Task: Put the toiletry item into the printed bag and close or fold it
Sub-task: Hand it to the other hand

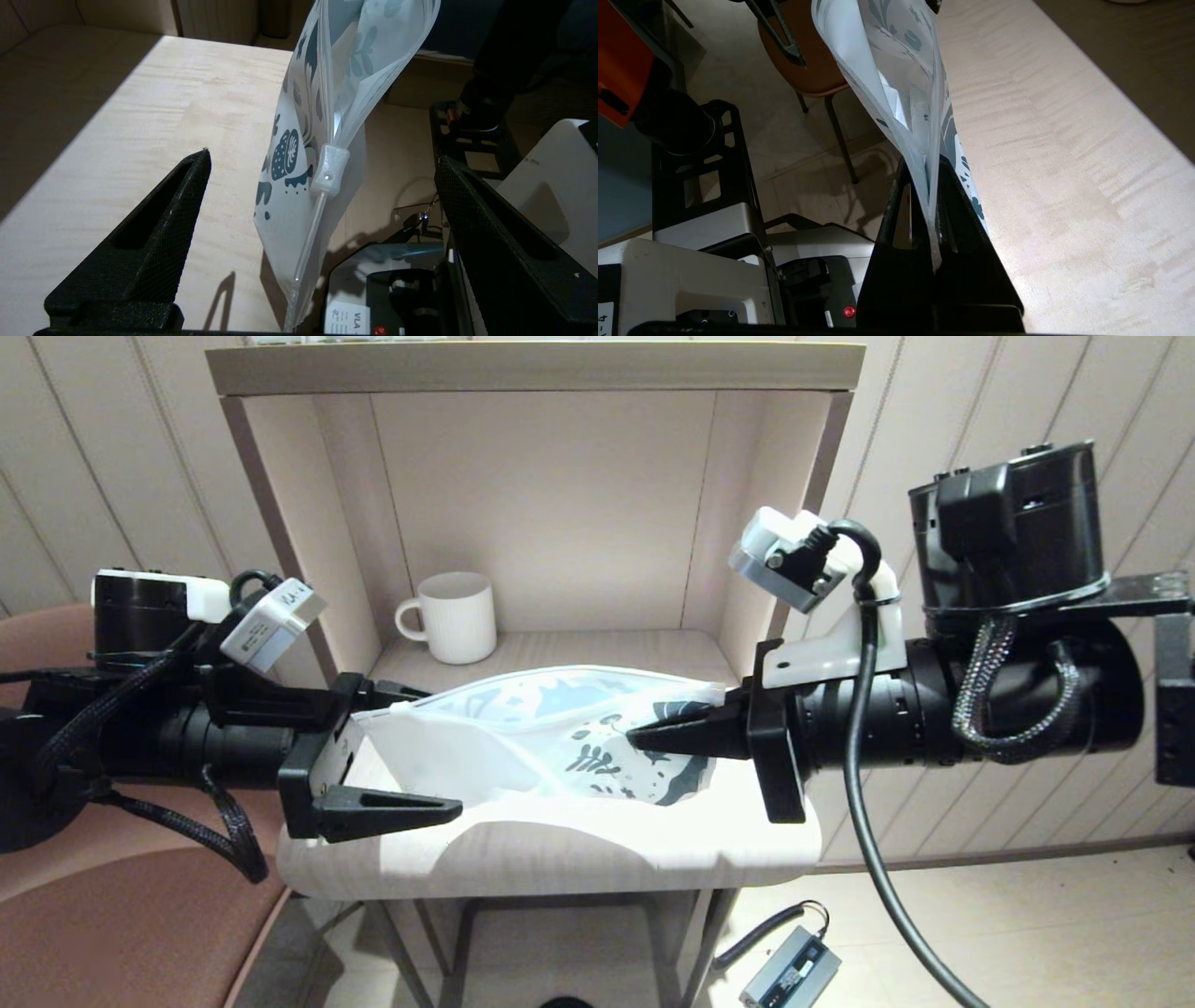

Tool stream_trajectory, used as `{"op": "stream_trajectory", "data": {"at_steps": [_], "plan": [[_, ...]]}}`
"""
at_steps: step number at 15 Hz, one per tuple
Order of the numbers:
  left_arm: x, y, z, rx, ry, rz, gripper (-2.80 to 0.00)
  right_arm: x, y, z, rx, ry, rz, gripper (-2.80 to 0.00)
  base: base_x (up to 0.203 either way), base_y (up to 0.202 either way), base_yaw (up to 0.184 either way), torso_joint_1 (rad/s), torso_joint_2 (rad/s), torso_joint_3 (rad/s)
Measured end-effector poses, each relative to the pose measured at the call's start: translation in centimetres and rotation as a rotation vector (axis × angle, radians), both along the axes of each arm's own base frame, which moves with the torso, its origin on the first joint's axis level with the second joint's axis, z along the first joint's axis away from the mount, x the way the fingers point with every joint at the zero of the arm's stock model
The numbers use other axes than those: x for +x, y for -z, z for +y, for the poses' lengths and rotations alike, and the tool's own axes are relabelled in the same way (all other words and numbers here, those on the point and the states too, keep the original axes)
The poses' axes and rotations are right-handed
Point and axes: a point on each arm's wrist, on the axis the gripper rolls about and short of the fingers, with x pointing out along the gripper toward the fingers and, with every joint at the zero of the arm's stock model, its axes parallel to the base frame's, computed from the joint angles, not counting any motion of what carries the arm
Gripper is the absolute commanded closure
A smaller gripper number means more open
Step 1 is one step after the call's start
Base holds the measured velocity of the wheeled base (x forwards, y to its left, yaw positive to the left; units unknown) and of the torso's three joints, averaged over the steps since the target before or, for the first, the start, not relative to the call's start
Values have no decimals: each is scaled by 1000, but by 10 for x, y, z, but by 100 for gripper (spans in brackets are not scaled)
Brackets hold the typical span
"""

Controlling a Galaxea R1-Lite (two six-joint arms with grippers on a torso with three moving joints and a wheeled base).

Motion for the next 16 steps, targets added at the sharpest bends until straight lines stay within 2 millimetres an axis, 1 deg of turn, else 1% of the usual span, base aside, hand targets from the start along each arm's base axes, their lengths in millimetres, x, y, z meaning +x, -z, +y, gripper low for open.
{"op": "stream_trajectory", "data": {"at_steps": [1, 2, 3, 16], "plan": [[0, 0, 0, 1, 2, -4, -280, 0, 0, 0, 0, -1, 0, 0, 0, 0, 0, 0, 0, 0], [1, 0, 0, 0, 3, -3, -169, 0, 0, 0, 0, -2, 0, 0, 0, 0, 0, 0, 0, 0], [1, 1, -1, -1, 5, -1, 0, 0, 0, 0, 0, -2, 0, 0, 0, 0, 0, 0, 0, 0], [1, 3, -4, 1, 17, 10, 0, -1, 1, 2, -3, -7, 2, 0, 0, 0, 0, 0, 0, 0]]}}
